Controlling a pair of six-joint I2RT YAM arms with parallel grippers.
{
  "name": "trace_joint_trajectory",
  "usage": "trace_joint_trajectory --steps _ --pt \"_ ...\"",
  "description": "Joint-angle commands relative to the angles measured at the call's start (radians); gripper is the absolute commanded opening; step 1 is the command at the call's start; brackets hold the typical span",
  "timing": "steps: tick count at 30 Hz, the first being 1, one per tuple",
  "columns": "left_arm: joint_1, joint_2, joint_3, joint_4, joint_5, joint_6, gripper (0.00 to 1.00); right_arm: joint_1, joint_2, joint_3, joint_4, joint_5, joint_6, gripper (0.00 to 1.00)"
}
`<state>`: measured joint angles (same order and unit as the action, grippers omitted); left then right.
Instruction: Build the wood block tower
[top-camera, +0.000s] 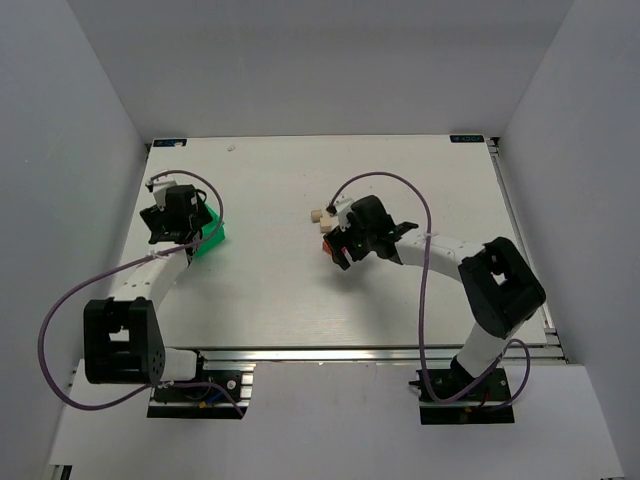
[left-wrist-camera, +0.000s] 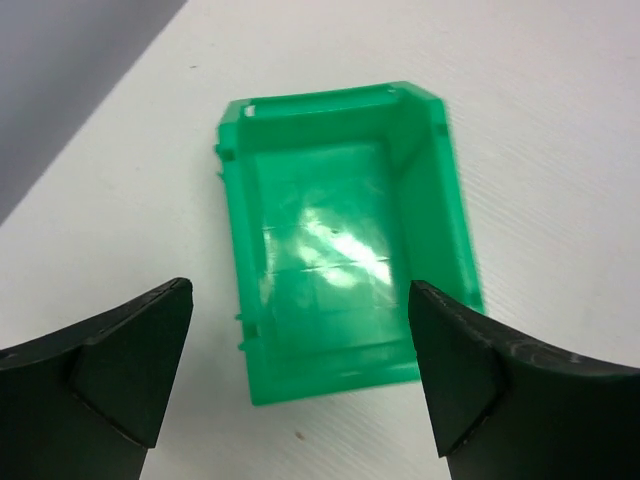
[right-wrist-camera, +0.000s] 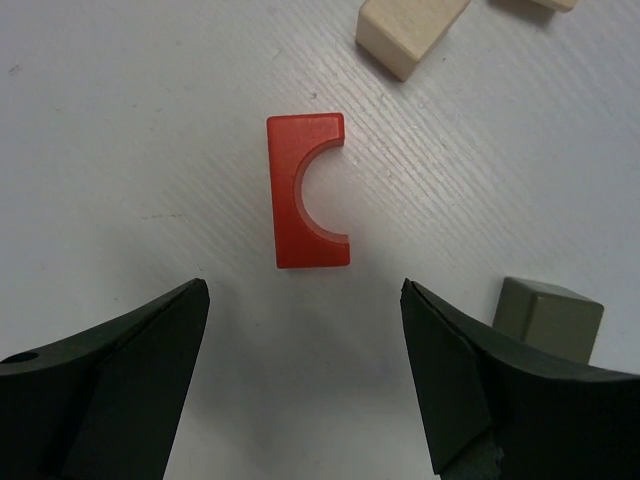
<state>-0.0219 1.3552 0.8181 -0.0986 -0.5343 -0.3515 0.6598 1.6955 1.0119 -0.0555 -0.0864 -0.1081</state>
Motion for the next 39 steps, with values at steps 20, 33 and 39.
trace_joint_trajectory --steps 20,33,39 --pt "-0.036 -0.278 -0.083 -0.081 0.721 -0.103 0.98 0.038 0.124 0.142 -0.03 0.065 0.038 0.27" --pt "-0.039 -0.349 -0.143 -0.052 0.852 -0.159 0.98 0.024 0.082 0.226 -0.277 -0.597 0.22 0.15" --pt "-0.038 -0.395 -0.154 -0.053 0.856 -0.188 0.98 0.018 0.147 0.215 -0.218 -0.879 0.381 0.16"
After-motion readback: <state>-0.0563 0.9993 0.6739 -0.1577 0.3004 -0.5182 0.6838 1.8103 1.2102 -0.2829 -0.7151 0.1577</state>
